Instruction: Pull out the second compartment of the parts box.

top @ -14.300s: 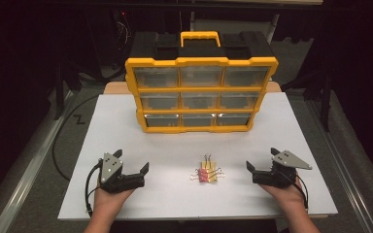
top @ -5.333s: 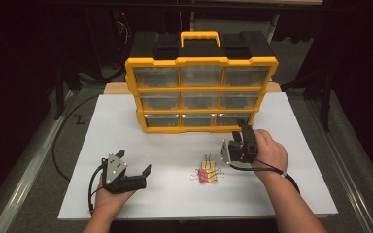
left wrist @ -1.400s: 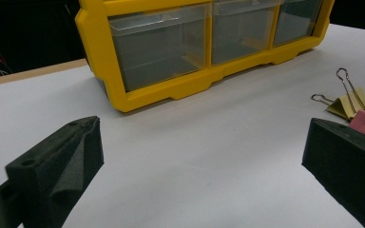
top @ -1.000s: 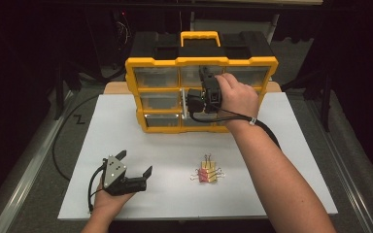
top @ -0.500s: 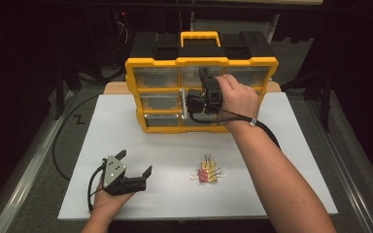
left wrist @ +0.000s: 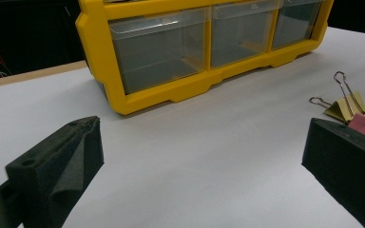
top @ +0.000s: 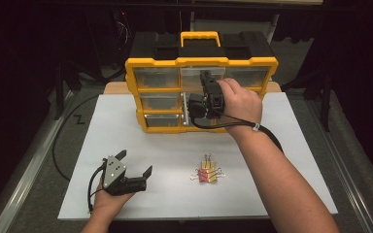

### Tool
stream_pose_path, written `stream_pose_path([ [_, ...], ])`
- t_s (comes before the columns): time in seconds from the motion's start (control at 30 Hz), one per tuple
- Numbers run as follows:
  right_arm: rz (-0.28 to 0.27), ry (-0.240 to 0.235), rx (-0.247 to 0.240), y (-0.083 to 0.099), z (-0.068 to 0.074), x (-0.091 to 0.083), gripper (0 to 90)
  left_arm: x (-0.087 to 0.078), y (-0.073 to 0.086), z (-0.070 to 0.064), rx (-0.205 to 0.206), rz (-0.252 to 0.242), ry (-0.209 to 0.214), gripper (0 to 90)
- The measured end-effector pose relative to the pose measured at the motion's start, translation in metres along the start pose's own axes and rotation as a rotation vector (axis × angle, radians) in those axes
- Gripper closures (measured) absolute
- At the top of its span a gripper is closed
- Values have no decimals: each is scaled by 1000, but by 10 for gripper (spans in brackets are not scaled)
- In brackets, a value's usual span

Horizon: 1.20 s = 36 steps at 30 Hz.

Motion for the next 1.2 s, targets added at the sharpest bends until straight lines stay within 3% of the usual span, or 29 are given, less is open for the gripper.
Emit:
stream_pose_path([
  [0.27, -5, -17, 13, 0, 0, 0, 803, -1, 0, 0, 1, -2, 2, 7],
  [0.5, 6, -46, 15, 5, -1, 0, 684, -1, 0, 0, 1, -2, 3, 7],
  [0.8, 32, -67, -2, 13, 0, 5, 697, 0, 0, 0, -1, -3, 2, 7],
  [1.0, 35, -45, -6, 12, -1, 5, 789, -1, -1, 1, -4, -6, -1, 7],
  [1.2, 40, -32, -30, 11, -1, 4, 804, -1, -1, 1, -6, -8, -2, 7],
])
Point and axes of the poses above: each handheld gripper's, and its own axes: x roughly forward along the jaws, y roughly out of its underside, z roughly to its left, the point moved 10 cm from there along x, roughly forward along the jaws, and after that the axes turned 6 degrees about -y, right-handed, at the moved point
